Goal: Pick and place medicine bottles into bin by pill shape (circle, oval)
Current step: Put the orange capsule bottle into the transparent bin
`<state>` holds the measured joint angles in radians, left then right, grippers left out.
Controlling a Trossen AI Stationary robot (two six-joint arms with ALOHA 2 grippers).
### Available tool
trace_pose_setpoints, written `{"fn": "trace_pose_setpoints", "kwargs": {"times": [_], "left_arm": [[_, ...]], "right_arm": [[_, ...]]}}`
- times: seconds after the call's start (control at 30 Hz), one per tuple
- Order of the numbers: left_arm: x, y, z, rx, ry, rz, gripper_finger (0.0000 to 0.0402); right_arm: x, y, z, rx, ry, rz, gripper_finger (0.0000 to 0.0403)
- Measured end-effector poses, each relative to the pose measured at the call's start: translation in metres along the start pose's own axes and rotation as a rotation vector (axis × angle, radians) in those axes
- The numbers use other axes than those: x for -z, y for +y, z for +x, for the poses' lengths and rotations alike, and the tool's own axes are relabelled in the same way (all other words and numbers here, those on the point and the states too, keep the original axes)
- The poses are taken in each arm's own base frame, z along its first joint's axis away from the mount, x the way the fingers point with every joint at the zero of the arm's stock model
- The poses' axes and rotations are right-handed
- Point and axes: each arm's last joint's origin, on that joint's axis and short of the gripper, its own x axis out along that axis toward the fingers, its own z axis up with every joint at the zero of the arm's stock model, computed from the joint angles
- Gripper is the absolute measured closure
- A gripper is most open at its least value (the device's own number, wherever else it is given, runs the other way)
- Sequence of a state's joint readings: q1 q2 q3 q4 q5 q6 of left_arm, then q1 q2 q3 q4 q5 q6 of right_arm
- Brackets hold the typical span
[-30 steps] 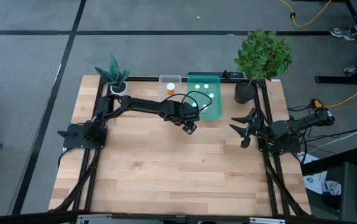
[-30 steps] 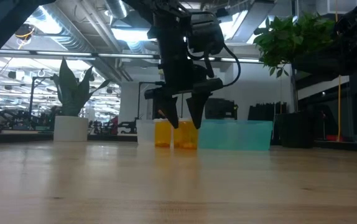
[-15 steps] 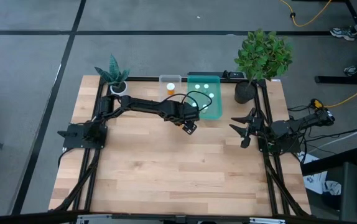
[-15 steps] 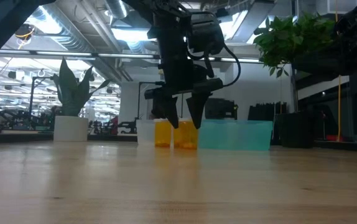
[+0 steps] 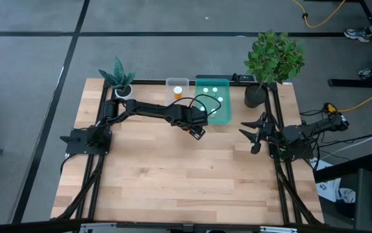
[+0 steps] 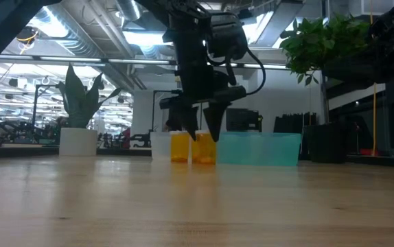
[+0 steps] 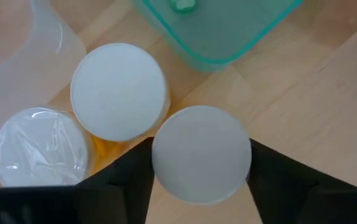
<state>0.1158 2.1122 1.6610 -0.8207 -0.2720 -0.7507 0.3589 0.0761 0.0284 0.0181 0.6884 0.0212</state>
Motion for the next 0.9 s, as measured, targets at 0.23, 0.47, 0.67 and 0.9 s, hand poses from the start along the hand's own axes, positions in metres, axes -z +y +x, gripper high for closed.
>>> {"fn": "trace_pose_setpoints", "kwargs": {"times": [0.23, 0.47, 0.67, 0.9], "left_arm": [[0.004, -0.004, -0.004, 0.002, 0.002, 0.061, 0.0219], [0.0, -0.012, -0.041, -0.037, 0.051, 0.178, 0.0217], [-0.021, 0.007, -0.091, -0.189, 0.079, 0.285, 0.0214], [-0.072, 0.066, -0.11, -0.254, 0.098, 0.272, 0.0216]], "right_arm": [[0.0, 0.0, 0.0, 0.0, 0.0, -0.003, 0.0249], [0.0, 0.0, 0.0, 0.0, 0.0, -0.002, 0.0249], [0.0, 0.0, 0.0, 0.0, 0.0, 0.001, 0.0249], [0.0, 0.0, 0.0, -0.004, 0.0, 0.003, 0.0249]]}}
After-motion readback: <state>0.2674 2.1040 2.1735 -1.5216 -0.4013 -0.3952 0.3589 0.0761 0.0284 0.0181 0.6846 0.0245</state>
